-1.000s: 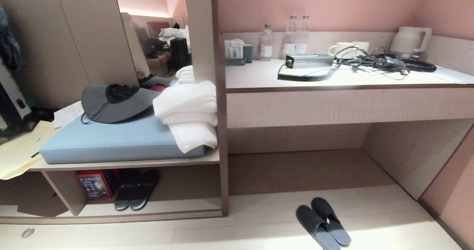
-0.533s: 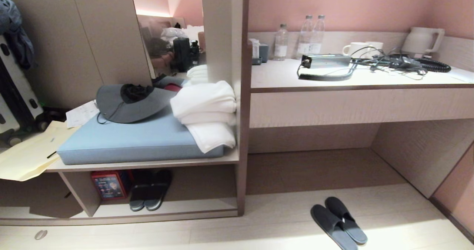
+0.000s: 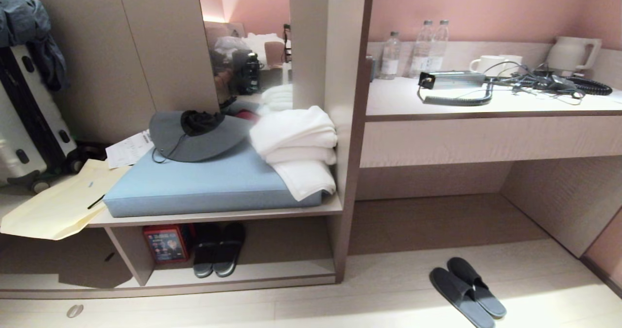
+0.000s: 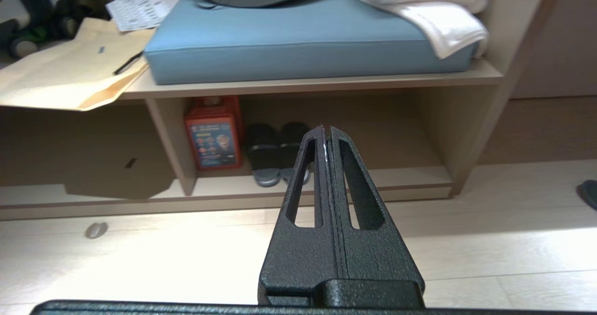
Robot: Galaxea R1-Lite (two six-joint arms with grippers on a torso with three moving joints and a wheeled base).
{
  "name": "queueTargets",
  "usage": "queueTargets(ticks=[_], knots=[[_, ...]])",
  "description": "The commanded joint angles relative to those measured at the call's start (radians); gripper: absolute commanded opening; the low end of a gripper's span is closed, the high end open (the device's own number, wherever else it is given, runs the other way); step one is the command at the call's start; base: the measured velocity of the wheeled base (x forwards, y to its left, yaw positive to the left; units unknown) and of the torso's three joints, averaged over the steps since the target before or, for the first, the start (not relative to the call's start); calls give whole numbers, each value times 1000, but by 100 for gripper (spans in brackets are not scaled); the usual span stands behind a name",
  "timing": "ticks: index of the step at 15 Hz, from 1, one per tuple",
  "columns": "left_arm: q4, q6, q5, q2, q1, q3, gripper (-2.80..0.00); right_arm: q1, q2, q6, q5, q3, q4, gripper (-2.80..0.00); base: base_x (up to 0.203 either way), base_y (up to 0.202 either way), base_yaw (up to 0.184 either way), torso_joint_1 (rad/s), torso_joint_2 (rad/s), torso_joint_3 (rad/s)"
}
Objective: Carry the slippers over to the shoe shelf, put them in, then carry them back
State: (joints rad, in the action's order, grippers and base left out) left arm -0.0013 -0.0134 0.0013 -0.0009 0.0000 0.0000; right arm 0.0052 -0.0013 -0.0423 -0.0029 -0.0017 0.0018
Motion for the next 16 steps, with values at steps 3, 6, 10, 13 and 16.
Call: queueTargets(ticks=[3, 6, 10, 13, 16], knots=[[0, 0, 0, 1, 0, 0, -280, 1, 0, -1, 0, 0, 0, -280, 0, 193, -2, 1, 7, 5], [0, 0, 0, 1, 0, 1, -280, 1, 0, -1, 0, 0, 0, -280, 0, 192, -2, 4, -2, 3], [0, 1, 0, 1, 0, 0, -280, 0, 0, -1, 0, 0, 0, -280, 0, 194, -3, 1, 3, 2], [0, 0, 0, 1, 0, 0, -280, 1, 0, 1, 0, 0, 0, -280, 0, 194, -4, 0, 4, 4], [0, 1, 0, 1, 1, 0, -280, 1, 0, 1, 0, 0, 0, -280, 0, 194, -3, 2, 0, 4]])
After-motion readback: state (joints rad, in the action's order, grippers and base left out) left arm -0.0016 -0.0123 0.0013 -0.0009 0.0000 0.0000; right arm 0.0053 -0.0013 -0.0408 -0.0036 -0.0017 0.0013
